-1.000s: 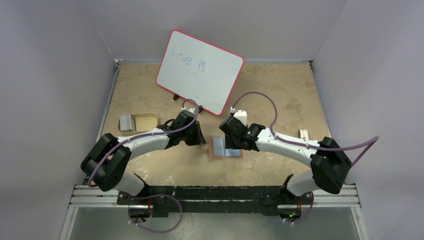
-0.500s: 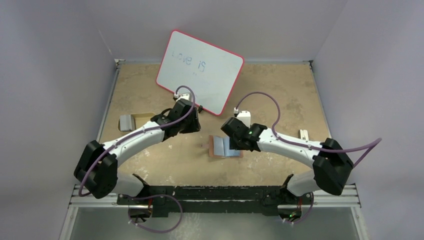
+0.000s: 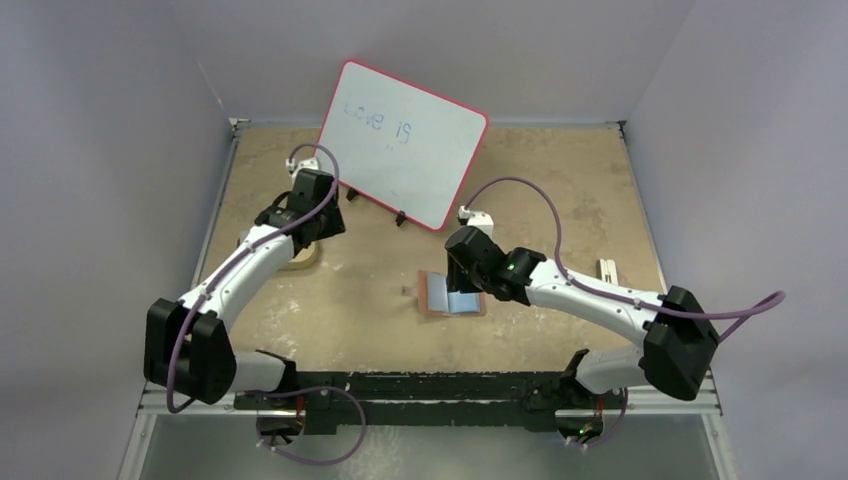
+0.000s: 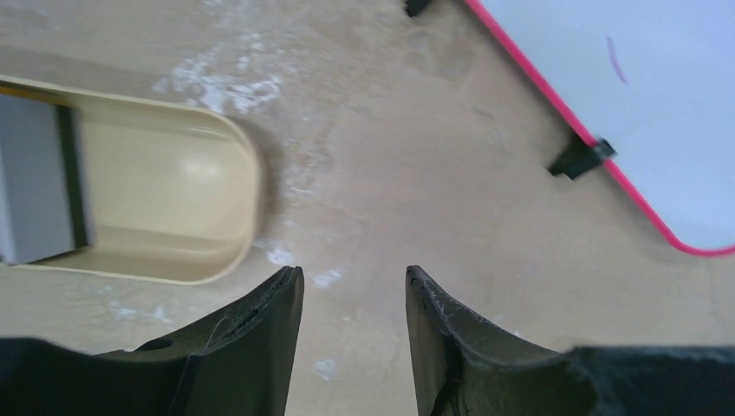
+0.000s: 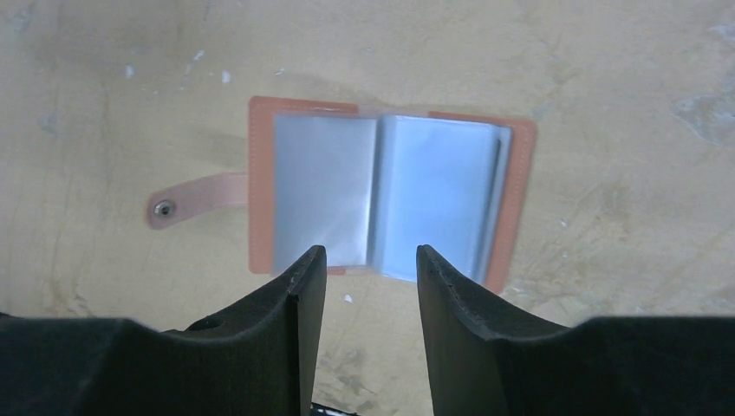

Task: Put the credit cards into the card holder
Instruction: Pick up the credit card from the storage box.

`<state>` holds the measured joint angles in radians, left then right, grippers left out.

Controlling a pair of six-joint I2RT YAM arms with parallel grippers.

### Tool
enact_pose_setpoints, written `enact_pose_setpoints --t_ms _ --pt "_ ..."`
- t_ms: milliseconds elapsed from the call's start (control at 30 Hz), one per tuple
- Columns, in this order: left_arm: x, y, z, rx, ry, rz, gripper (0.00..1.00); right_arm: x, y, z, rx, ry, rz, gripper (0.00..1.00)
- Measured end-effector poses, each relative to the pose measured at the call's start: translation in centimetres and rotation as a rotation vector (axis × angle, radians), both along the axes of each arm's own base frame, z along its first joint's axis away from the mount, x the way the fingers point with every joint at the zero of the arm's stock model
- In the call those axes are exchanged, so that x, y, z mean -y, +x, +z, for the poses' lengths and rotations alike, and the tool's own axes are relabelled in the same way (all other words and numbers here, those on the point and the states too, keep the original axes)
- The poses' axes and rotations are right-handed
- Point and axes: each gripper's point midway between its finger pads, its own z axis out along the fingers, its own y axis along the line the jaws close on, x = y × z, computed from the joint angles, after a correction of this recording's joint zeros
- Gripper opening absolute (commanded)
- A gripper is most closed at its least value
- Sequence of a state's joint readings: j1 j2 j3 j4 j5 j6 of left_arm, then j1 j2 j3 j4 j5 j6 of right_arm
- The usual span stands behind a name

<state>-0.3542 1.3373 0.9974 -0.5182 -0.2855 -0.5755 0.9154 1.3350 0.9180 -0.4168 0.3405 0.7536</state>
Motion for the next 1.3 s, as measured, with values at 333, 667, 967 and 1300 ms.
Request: enact_pose_setpoints --t_ms 333,667,967,1300 --pt "-11.4 0.1 0.2 -0.038 0.217 0.247 0.5 -2.3 0.3 -0.1 0.009 0.042 0.109 0.48" --pt "-17.1 0.0 -2.1 -0.194 0.403 0.325 0.56 -3.3 0.3 0.2 0.021 0.072 0.161 0.49" --pt "-18.9 -1.0 -4.8 -0.349 0.505 0.317 0.56 -3.2 0.2 0.1 0.021 0.072 0.167 0.5" --pt "-19.7 -1.2 -5.4 -0.415 0.561 0.326 0.56 -3.1 0.2 0.0 0.023 0.068 0.17 0.5"
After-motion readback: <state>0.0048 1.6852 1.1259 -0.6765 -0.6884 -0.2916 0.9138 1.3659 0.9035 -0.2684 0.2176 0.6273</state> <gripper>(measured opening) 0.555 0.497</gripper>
